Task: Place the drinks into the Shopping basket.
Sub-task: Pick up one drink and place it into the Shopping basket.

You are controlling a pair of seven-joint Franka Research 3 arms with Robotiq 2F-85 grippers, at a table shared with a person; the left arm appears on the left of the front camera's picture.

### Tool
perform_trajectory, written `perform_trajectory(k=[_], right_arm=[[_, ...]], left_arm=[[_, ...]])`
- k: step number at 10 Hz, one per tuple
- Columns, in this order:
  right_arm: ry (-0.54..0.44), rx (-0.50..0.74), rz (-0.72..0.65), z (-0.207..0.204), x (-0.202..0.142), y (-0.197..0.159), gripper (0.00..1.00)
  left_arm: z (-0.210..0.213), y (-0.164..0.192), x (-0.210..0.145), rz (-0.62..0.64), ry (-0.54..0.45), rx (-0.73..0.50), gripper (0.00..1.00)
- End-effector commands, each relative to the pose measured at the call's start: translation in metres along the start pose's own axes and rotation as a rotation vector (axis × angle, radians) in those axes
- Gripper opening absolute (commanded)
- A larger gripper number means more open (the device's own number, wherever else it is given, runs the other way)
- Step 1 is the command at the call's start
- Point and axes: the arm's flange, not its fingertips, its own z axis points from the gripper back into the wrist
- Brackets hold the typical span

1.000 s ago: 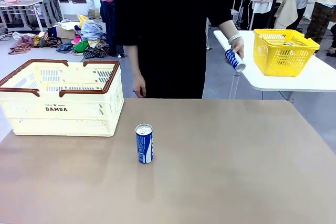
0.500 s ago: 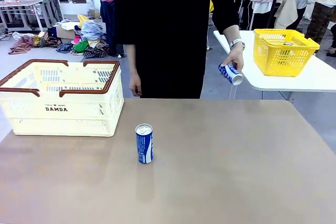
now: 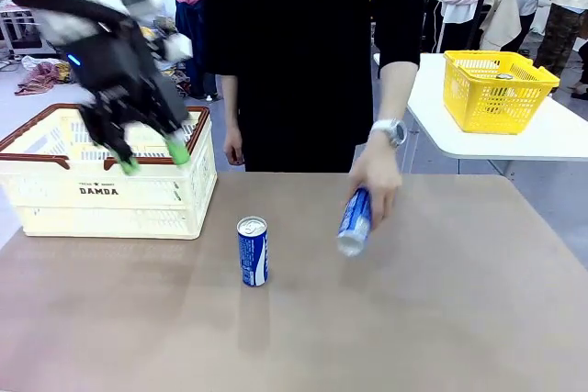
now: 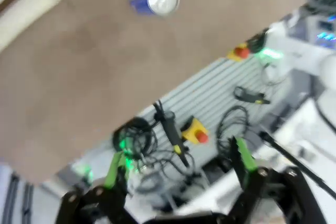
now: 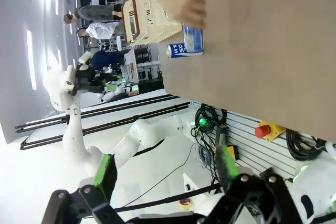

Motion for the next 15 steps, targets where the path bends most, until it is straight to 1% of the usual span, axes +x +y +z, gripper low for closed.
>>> perform_trajectory(k=[1, 2, 3, 4, 5, 6, 7, 8, 9, 10, 11, 12, 13, 14, 15], right_arm=[[0.013, -0.01, 0.015, 0.005, -0.003, 0.001, 1.0], [0.013, -0.01, 0.015, 0.005, -0.003, 0.001, 1.0], [0.013, -0.01, 0.015, 0.005, -0.003, 0.001, 1.0], [0.013, -0.01, 0.015, 0.005, -0.003, 0.001, 1.0], [0.013, -0.01, 0.015, 0.005, -0.003, 0.001, 1.0], [0.013, -0.01, 0.015, 0.005, -0.003, 0.001, 1.0], [0.013, -0.01, 0.015, 0.005, -0.003, 0.001, 1.0], [0.013, -0.01, 0.015, 0.005, -0.003, 0.001, 1.0], [0.013, -0.01, 0.015, 0.005, -0.003, 0.001, 1.0], [0.013, -0.01, 0.015, 0.005, -0.003, 0.001, 1.0], [0.013, -0.01, 0.015, 0.005, -0.003, 0.001, 1.0], [0.013, -0.01, 0.015, 0.005, -0.003, 0.001, 1.0], [0.013, -0.01, 0.015, 0.005, -0.003, 0.001, 1.0], [0.013, -0.01, 0.015, 0.005, -0.003, 0.001, 1.0], [0.013, -0.01, 0.015, 0.005, -0.003, 0.001, 1.0]], left_arm=[[-0.048, 0.0, -0.015, -0.024, -0.103, 0.053, 1.0], [-0.075, -0.015, -0.019, -0.032, -0.175, 0.006, 1.0], [-0.103, -0.021, -0.013, -0.013, -0.271, -0.015, 1.0], [-0.119, -0.013, -0.001, -0.028, -0.28, 0.025, 1.0], [-0.073, 0.019, 0.014, 0.081, -0.17, -0.078, 1.0], [0.002, 0.068, 0.014, 0.146, -0.106, -0.186, 1.0], [0.072, 0.122, -0.009, 0.178, -0.158, -0.277, 1.0], [0.122, 0.18, -0.038, 0.223, -0.221, -0.339, 1.0], [0.14, 0.222, -0.051, 0.273, -0.241, -0.386, 1.0], [0.143, 0.256, -0.053, 0.346, -0.264, -0.422, 1.0], [0.143, 0.281, -0.059, 0.384, -0.28, -0.463, 1.0], [0.145, 0.302, -0.075, 0.366, -0.318, -0.518, 1.0], [0.149, 0.328, -0.095, 0.399, -0.386, -0.581, 1.0], [0.15, 0.342, -0.107, 0.443, -0.426, -0.626, 1.0], [0.149, 0.344, -0.112, 0.465, -0.439, -0.637, 1.0]])
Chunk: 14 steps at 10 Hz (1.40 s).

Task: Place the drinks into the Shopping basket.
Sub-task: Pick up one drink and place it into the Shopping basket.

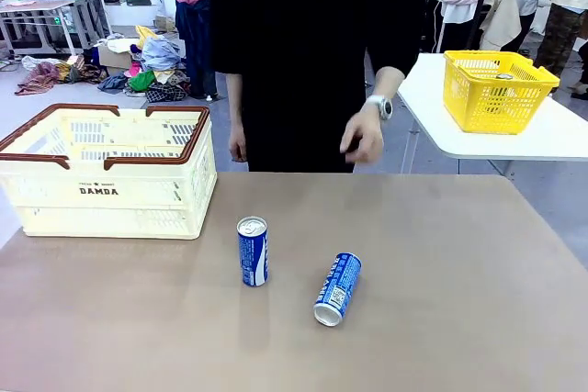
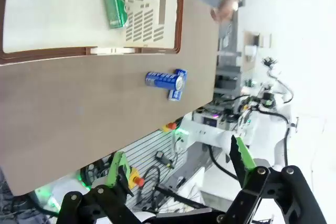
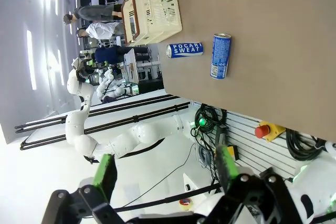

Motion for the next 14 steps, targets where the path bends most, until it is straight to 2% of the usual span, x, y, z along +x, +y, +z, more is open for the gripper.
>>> perform_trajectory(k=[1, 2, 3, 4, 5, 6, 7, 9, 10, 11, 12, 14], right_arm=[[0.014, -0.01, 0.015, 0.004, -0.003, 0.0, 1.0], [0.014, -0.01, 0.015, 0.004, -0.003, 0.0, 1.0], [0.014, -0.01, 0.015, 0.004, -0.003, 0.0, 1.0], [0.014, -0.01, 0.015, 0.004, -0.003, 0.0, 1.0], [0.014, -0.01, 0.015, 0.004, -0.003, 0.0, 1.0], [0.014, -0.01, 0.015, 0.004, -0.003, 0.0, 1.0], [0.014, -0.01, 0.015, 0.004, -0.003, 0.0, 1.0], [0.014, -0.01, 0.015, 0.004, -0.003, 0.0, 1.0], [0.014, -0.01, 0.015, 0.004, -0.003, 0.0, 1.0], [0.014, -0.01, 0.015, 0.004, -0.003, 0.0, 1.0], [0.014, -0.01, 0.015, 0.004, -0.003, 0.0, 1.0], [0.014, -0.01, 0.015, 0.004, -0.003, 0.0, 1.0]], left_arm=[[-0.006, -0.015, -0.011, -0.004, -0.016, -0.046, 1.0], [-0.028, -0.037, -0.011, 0.031, -0.065, 0.037, 1.0], [-0.057, -0.061, -0.012, 0.049, -0.091, 0.069, 1.0], [-0.095, -0.085, -0.018, 0.009, -0.044, 0.126, 1.0], [-0.137, -0.105, -0.028, -0.041, -0.026, 0.239, 1.0], [-0.181, -0.125, -0.044, -0.106, 0.066, 0.321, 1.0], [-0.218, -0.138, -0.059, -0.151, 0.068, 0.396, 1.0], [-0.292, -0.151, -0.094, -0.259, 0.093, 0.529, 1.0], [-0.335, -0.149, -0.117, -0.327, 0.063, 0.611, 1.0], [-0.365, -0.148, -0.135, -0.367, 0.074, 0.631, 1.0], [-0.391, -0.147, -0.15, -0.412, 0.027, 0.635, 1.0], [-0.432, -0.14, -0.182, -0.431, 0.144, 0.675, 1.0]])
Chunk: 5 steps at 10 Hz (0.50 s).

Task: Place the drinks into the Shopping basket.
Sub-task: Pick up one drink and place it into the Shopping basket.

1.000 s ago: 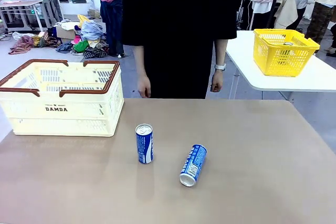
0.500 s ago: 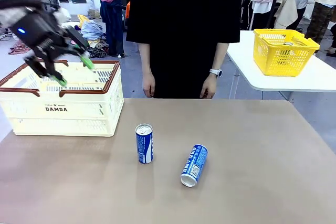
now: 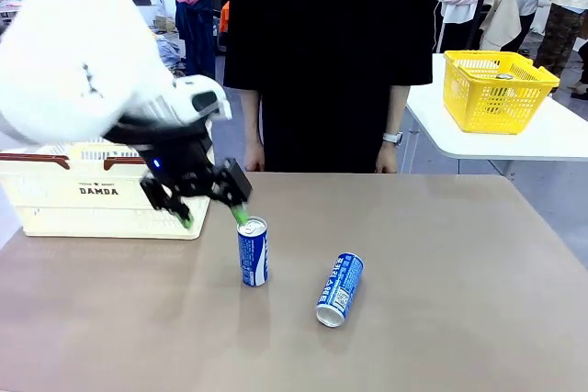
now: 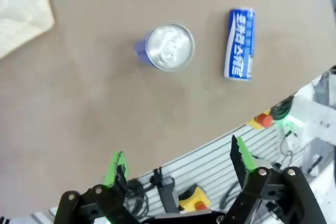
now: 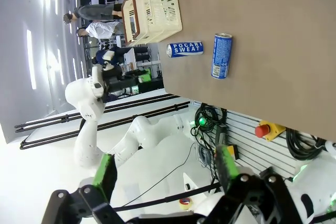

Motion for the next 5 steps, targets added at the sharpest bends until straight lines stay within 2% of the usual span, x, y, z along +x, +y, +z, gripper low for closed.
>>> perform_trajectory(k=[1, 3, 4, 5], right_arm=[[0.011, -0.009, 0.014, 0.003, -0.002, -0.001, 1.0], [0.011, -0.009, 0.014, 0.003, -0.002, -0.001, 1.0], [0.011, -0.009, 0.014, 0.003, -0.002, -0.001, 1.0], [0.011, -0.009, 0.014, 0.003, -0.002, -0.001, 1.0]], left_arm=[[-0.021, -0.015, -0.005, 0.039, 0.018, 0.043, 1.0], [-0.027, -0.024, 0.006, 0.144, 0.079, 0.017, 1.0], [-0.026, -0.02, -0.012, 0.033, 0.04, 0.019, 1.0], [-0.026, -0.02, -0.012, 0.033, 0.04, 0.019, 1.0]])
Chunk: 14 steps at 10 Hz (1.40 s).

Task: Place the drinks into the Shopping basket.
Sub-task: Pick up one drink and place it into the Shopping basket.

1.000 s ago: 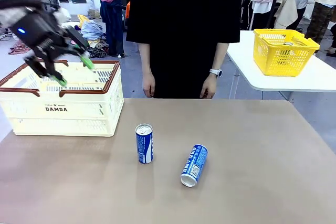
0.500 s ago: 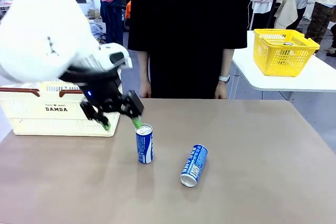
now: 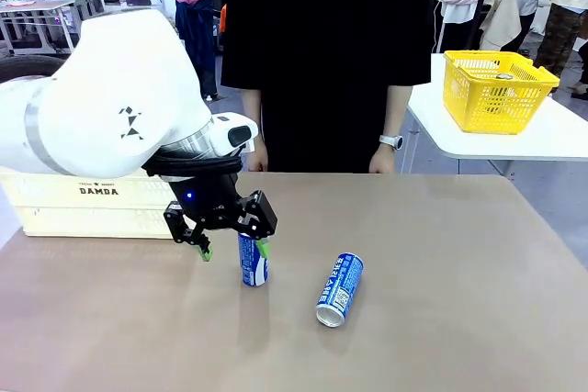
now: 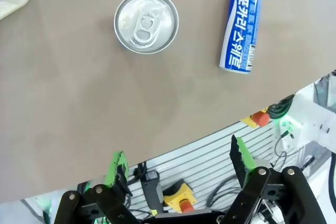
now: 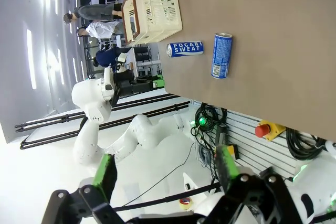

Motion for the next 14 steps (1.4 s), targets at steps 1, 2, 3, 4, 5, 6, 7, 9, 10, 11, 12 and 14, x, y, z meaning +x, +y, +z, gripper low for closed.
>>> perform_trajectory(k=[1, 2, 3, 4, 5, 6, 7, 9, 10, 11, 12, 14], right_arm=[[0.01, -0.01, 0.014, 0.003, -0.002, -0.001, 1.0], [0.01, -0.01, 0.014, 0.003, -0.002, -0.001, 1.0], [0.01, -0.01, 0.014, 0.003, -0.002, -0.001, 1.0], [0.01, -0.01, 0.014, 0.003, -0.002, -0.001, 1.0], [0.01, -0.01, 0.014, 0.003, -0.002, -0.001, 1.0], [0.01, -0.01, 0.014, 0.003, -0.002, -0.001, 1.0], [0.01, -0.01, 0.014, 0.003, -0.002, -0.001, 1.0], [0.01, -0.01, 0.014, 0.003, -0.002, -0.001, 1.0], [0.01, -0.01, 0.014, 0.003, -0.002, -0.001, 1.0], [0.01, -0.01, 0.014, 0.003, -0.002, -0.001, 1.0], [0.01, -0.01, 0.014, 0.003, -0.002, -0.001, 1.0], [0.01, -0.01, 0.014, 0.003, -0.002, -0.001, 1.0]], left_arm=[[0.006, 0.004, -0.004, -0.038, -0.023, 0.006, 1.0], [0.006, 0.004, -0.004, -0.038, -0.023, 0.006, 1.0], [0.002, -0.001, -0.001, -0.01, -0.005, 0.0, 1.0], [0.0, 0.006, 0.003, 0.013, -0.037, -0.026, 1.0], [-0.003, 0.0, 0.013, 0.079, -0.016, 0.042, 1.0], [-0.005, -0.009, 0.026, 0.124, -0.017, 0.102, 1.0], [-0.006, -0.013, 0.036, 0.156, -0.025, 0.148, 1.0], [-0.018, -0.02, 0.057, 0.164, -0.011, 0.191, 1.0], [-0.027, -0.023, 0.069, 0.144, 0.008, 0.194, 1.0], [-0.036, -0.025, 0.077, 0.154, 0.02, 0.215, 1.0], [-0.046, -0.026, 0.083, 0.169, 0.036, 0.237, 1.0], [-0.057, -0.018, 0.086, 0.209, 0.035, 0.28, 1.0]])
